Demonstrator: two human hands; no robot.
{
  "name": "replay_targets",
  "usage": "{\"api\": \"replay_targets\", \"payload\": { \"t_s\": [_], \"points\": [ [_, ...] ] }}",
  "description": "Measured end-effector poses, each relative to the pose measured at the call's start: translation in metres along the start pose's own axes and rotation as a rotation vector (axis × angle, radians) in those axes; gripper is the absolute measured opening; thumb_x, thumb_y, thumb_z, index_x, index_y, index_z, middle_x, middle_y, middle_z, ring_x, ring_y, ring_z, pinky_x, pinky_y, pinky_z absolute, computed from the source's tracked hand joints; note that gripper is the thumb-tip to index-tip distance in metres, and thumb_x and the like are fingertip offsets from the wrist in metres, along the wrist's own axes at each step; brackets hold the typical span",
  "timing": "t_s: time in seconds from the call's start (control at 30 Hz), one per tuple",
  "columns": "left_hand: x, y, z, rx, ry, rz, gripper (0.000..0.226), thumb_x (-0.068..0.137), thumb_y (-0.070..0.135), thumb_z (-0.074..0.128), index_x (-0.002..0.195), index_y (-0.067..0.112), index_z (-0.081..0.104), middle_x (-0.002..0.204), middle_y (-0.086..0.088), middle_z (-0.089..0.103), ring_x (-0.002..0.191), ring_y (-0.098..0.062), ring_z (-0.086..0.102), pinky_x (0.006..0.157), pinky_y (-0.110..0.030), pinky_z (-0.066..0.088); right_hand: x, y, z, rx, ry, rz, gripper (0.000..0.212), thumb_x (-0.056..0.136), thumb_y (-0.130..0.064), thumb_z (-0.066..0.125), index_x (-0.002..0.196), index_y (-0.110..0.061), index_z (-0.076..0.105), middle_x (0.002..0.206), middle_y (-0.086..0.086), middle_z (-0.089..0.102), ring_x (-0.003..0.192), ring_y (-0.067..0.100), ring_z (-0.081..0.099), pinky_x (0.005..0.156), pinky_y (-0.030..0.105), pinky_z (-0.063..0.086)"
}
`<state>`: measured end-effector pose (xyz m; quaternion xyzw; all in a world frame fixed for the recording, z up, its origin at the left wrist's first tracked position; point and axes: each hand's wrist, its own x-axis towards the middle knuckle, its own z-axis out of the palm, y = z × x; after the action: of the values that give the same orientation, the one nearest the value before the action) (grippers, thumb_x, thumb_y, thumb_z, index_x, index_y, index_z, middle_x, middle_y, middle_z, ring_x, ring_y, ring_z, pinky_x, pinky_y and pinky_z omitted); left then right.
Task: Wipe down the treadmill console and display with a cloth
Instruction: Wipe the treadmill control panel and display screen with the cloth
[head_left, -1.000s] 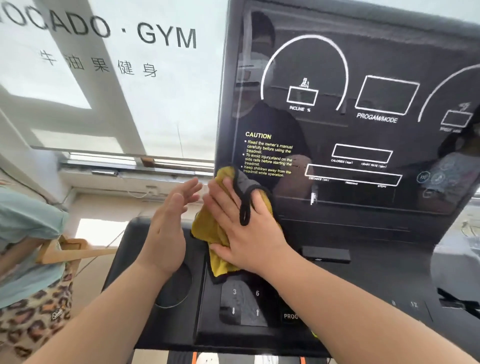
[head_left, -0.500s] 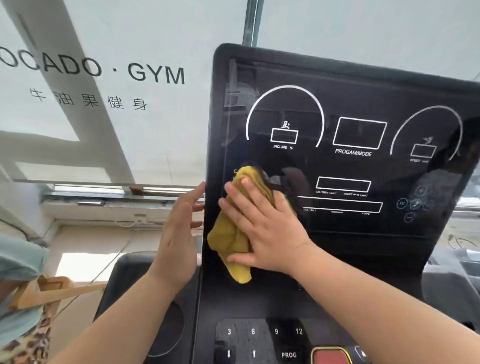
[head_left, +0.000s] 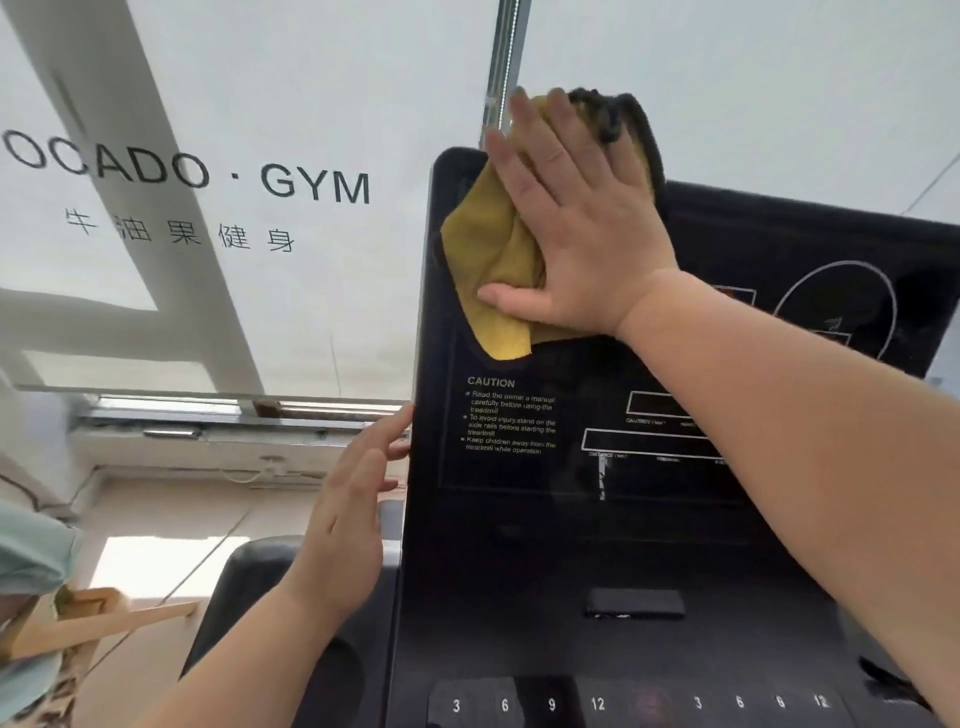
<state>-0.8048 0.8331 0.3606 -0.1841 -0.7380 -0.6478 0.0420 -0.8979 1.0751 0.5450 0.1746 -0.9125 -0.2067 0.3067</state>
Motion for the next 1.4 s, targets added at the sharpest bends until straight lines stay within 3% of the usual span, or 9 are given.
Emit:
{"api": "replay_targets", "payload": {
  "t_s": [0.1,0.2,0.4,0.53,0.73,0.9,1.0,1.23,1.4],
  "points": [
    [0.0,0.002,0.002,-0.017,0.012,-0.029,0.056,0.097,0.049,0.02,0.143,0.037,0.05,0.139,0.027,0.057,0.127,-0.006,0.055,0.091,-0.025,0.046,-0.024,-0.028,0.011,0.011,0.019,0.001,0.116,0.083,-0.087,0.04,0.164,-0.01,0.01,0.171,0.018,0.006,0.157,0.042,0.003,0.123,0.067,0.002],
    [0.001,-0.002,0.002,-0.01,0.026,-0.01,0.049,0.102,0.037,0.023,0.14,0.052,0.05,0.139,0.028,0.056,0.126,-0.008,0.056,0.091,-0.023,0.049,-0.06,-0.062,0.029,0.039,-0.039,-0.141,0.115,0.084,-0.086,0.04,0.164,-0.01,0.008,0.172,0.018,0.003,0.158,0.041,0.0,0.124,0.066,-0.001],
    [0.004,0.0,0.006,-0.094,0.074,-0.097,0.061,0.094,0.058,0.023,0.138,0.033,0.057,0.135,0.007,0.064,0.122,-0.015,0.059,0.094,-0.041,0.048,-0.13,-0.102,0.056,0.138,-0.102,-0.374,0.092,0.093,-0.072,0.042,0.163,-0.014,0.025,0.172,0.009,0.012,0.146,0.027,0.033,0.114,0.041,0.035],
    [0.005,-0.001,0.008,-0.111,0.103,-0.1,0.057,0.094,0.057,0.025,0.135,0.036,0.058,0.135,0.008,0.064,0.12,-0.015,0.059,0.092,-0.042,0.048,-0.13,-0.087,0.057,0.146,0.001,-0.478,0.085,0.094,-0.07,0.043,0.161,-0.018,0.032,0.171,0.004,0.018,0.146,0.024,0.034,0.11,0.037,0.034],
    [0.006,-0.003,0.007,-0.016,0.116,-0.087,0.047,0.103,0.041,0.022,0.131,0.05,0.059,0.135,0.012,0.063,0.121,-0.016,0.059,0.092,-0.042,0.049,-0.071,-0.031,0.025,0.105,0.025,0.095,0.137,0.063,-0.105,0.041,0.164,-0.015,0.016,0.169,0.026,0.005,0.152,0.056,0.004,0.118,0.071,0.004],
    [0.006,0.001,0.01,-0.026,0.117,-0.107,0.049,0.101,0.046,0.024,0.134,0.038,0.058,0.135,0.009,0.062,0.121,-0.018,0.057,0.095,-0.049,0.049,-0.031,-0.023,0.008,0.135,-0.044,0.401,0.148,0.059,-0.108,0.031,0.164,-0.008,0.0,0.167,0.031,-0.005,0.151,0.059,-0.006,0.114,0.08,0.004],
    [0.006,0.004,0.013,-0.061,0.126,-0.148,0.056,0.095,0.056,0.023,0.133,0.037,0.059,0.131,0.007,0.064,0.12,-0.017,0.057,0.097,-0.05,0.048,-0.007,-0.048,0.003,0.192,-0.044,0.415,0.141,0.064,-0.105,0.027,0.163,-0.009,-0.005,0.168,0.028,-0.011,0.152,0.056,-0.012,0.115,0.079,0.0],
    [0.011,0.01,0.019,-0.087,0.23,-0.159,0.048,0.098,0.041,0.021,0.112,0.051,0.066,0.113,0.017,0.071,0.105,-0.011,0.062,0.088,-0.048,0.051,-0.037,-0.09,0.027,0.228,0.014,0.131,0.111,0.084,-0.086,0.04,0.165,-0.017,0.006,0.172,0.017,-0.005,0.155,0.048,-0.009,0.117,0.07,0.004],
    [0.011,0.01,0.026,-0.079,0.266,-0.128,0.057,0.098,0.049,0.022,0.126,0.023,0.064,0.118,0.013,0.069,0.104,-0.01,0.064,0.084,-0.04,0.052,-0.131,-0.085,0.058,0.198,-0.05,0.243,0.116,0.079,-0.087,0.045,0.164,-0.018,0.007,0.17,0.02,-0.007,0.153,0.054,-0.006,0.11,0.08,0.009]
  ]
}}
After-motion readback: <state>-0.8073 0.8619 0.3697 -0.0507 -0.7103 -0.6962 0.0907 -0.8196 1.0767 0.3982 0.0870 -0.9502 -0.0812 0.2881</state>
